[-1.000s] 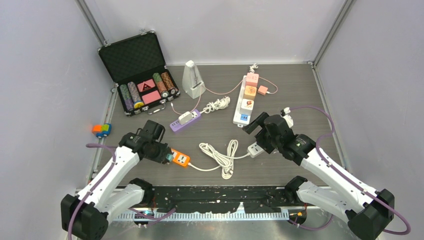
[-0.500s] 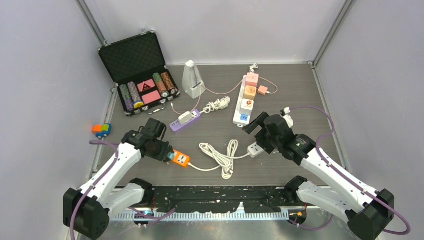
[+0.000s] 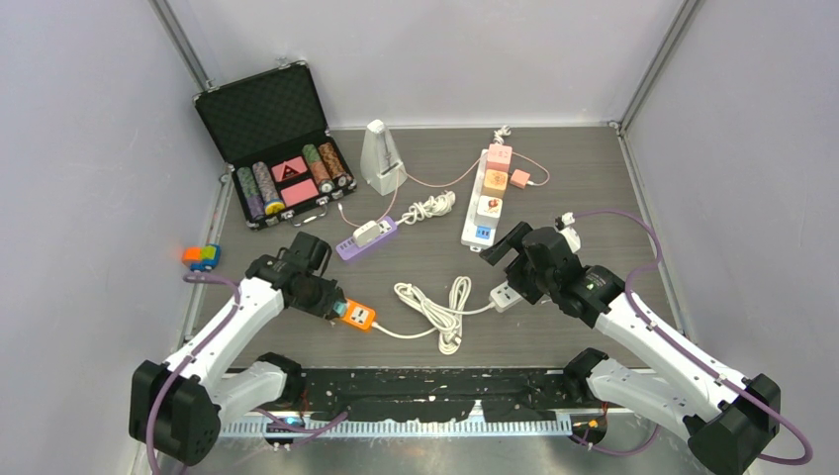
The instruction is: Insert the plug
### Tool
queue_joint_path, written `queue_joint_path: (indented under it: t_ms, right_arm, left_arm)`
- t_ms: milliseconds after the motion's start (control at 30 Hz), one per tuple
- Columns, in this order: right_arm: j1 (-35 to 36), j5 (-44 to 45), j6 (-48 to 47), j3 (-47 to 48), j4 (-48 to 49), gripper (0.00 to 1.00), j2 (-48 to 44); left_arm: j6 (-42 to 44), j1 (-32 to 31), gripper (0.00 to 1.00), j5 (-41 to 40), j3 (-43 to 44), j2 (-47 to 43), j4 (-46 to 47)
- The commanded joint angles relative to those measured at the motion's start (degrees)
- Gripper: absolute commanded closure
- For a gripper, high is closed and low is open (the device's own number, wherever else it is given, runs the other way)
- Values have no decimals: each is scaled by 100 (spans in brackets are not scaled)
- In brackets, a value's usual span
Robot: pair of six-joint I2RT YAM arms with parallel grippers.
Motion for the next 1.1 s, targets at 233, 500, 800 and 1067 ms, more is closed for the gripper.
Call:
queue_joint_path:
  t_ms: [233, 500, 800, 1067]
  right_arm:
    - [-21, 62, 64, 42, 158, 0, 8]
    - [-28, 66, 83, 22, 157, 0, -54]
    - [-97, 192, -127, 184, 96, 5, -43]
    - [-417, 464, -1031, 771, 1, 5, -222]
  left_arm:
    - [119, 120, 100, -165, -128, 133, 3]
    - [111, 151, 100, -33, -449, 383, 313]
    - [284, 157, 100, 35, -189, 479, 255]
    - [761, 157, 43, -248, 476, 308, -65]
